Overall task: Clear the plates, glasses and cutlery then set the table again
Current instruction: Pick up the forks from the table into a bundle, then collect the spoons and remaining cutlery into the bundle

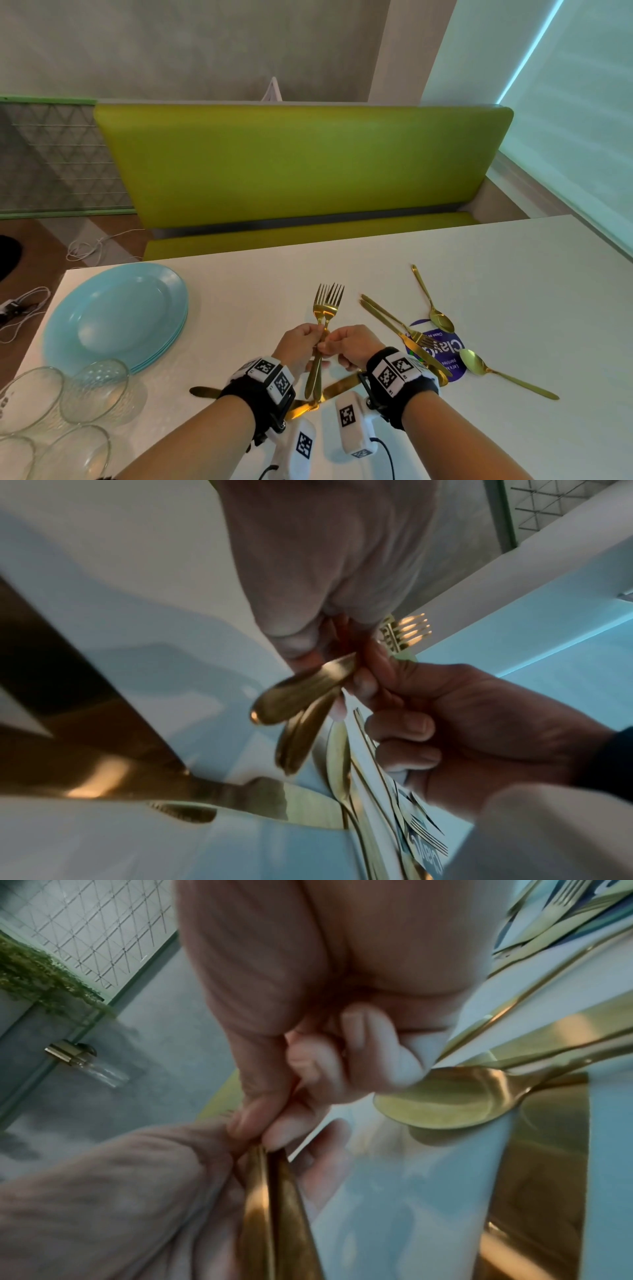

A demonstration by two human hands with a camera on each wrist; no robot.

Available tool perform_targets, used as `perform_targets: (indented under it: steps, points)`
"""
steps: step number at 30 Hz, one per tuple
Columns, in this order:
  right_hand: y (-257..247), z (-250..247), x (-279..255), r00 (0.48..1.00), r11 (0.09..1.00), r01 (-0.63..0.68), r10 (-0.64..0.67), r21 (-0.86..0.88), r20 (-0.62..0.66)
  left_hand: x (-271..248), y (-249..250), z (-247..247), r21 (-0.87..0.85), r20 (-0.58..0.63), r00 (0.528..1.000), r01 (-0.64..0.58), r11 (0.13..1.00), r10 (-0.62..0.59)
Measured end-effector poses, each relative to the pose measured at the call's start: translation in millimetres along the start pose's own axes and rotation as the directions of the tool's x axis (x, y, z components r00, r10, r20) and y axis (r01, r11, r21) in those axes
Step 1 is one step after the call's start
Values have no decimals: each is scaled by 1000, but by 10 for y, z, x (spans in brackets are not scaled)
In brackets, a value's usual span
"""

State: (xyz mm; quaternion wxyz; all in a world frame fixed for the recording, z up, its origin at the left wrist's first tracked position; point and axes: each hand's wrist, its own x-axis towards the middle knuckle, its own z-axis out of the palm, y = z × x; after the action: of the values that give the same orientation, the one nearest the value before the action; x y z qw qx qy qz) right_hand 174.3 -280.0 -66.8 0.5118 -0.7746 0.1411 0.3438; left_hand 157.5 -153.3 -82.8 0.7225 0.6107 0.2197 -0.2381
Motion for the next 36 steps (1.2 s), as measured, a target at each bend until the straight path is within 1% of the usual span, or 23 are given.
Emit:
perform_targets:
  steps: [9, 13, 18, 21, 23, 24, 26, 27, 29, 30, 33, 36]
  points:
    - [-60, -46, -11, 997, 990, -60, 65, -125, 38, -26, 56, -39, 4, 48, 999, 15, 1000, -16]
    - [-49, -57, 11, 998, 990, -62, 65, -130, 19, -31, 43, -47, 16, 57, 998, 26, 1000, -27]
    - [-40, -32, 59, 996, 988, -66, 57, -137, -73, -26, 33, -63, 27, 49, 998, 27, 999, -28]
    - [-29, -79, 72, 994, 986, -48, 32, -157, -102, -21, 52, -56, 46, 31, 999, 13, 999, -14]
    - [-32, -208, 107, 982, 970, -46, 0, -238, -187, -9, 64, -62, 46, 1, 1000, 5, 999, -5]
    - [-27, -295, 135, 967, 932, -72, -21, -355, -253, -2, 72, -74, 46, -14, 1000, 6, 999, -5]
    - [26, -493, 224, 926, 784, -177, -72, -595, -371, 20, 92, -115, 55, -49, 999, 8, 998, -5]
    - [65, -599, 275, 901, 731, -224, -96, -645, -422, 34, 104, -142, 64, -69, 998, 7, 998, -3]
    - [158, -798, 330, 862, 664, -319, -94, -676, -499, 63, 123, -191, 81, -103, 995, 7, 997, 1]
    - [211, -880, 357, 851, 633, -359, -80, -686, -519, 80, 128, -211, 86, -116, 993, 8, 996, 2]
    - [326, -1037, 449, 857, 585, -376, -75, -718, -509, 100, 126, -258, 83, -141, 990, 14, 996, -2]
    - [342, -1057, 487, 853, 544, -379, -109, -749, -511, 109, 94, -283, 79, -177, 984, 26, 997, -11]
